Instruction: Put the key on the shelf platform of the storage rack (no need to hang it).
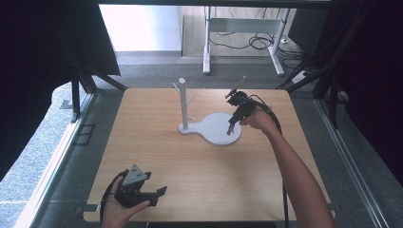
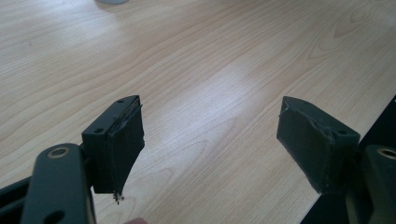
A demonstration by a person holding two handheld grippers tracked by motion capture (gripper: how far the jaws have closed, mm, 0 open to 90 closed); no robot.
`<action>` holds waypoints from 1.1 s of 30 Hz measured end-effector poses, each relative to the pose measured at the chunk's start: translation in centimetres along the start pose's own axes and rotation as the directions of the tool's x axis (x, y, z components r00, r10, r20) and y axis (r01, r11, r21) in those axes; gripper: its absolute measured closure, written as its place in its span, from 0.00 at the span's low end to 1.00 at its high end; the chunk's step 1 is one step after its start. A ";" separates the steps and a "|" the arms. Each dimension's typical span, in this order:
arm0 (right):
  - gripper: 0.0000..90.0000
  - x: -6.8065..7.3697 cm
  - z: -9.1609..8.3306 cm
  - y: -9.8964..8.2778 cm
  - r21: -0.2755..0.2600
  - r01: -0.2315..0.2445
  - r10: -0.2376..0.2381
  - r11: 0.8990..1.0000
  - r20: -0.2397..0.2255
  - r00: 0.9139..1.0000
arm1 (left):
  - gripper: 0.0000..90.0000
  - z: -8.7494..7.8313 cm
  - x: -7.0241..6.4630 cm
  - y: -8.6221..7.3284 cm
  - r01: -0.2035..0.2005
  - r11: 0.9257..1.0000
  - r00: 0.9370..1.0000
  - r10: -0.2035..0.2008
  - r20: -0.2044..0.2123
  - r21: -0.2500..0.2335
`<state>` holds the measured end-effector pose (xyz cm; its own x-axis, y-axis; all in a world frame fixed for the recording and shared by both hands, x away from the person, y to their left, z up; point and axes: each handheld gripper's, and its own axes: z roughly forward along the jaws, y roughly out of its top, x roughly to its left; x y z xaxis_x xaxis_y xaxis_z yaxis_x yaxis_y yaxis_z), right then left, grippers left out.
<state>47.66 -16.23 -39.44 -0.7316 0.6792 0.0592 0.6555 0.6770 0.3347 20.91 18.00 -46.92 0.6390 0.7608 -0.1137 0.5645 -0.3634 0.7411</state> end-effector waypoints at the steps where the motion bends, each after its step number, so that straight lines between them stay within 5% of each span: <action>1: 1.00 0.0 0.0 0.0 0.000 0.000 0.000 1.000 0.000 1.000 | 0.26 0.0 0.0 0.0 0.002 1.000 1.000 -0.002 -0.001 0.001; 33: 1.00 0.7 6.0 2.4 0.012 0.003 -0.003 1.000 -0.019 1.000 | 0.26 0.1 0.0 -0.1 -0.001 1.000 1.000 0.001 0.001 0.002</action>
<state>49.84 -12.46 -44.30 -0.7370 0.6716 0.0762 0.6554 0.6824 0.3237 20.92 18.03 -47.03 0.6401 0.7598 -0.1139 0.5652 -0.3652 0.7397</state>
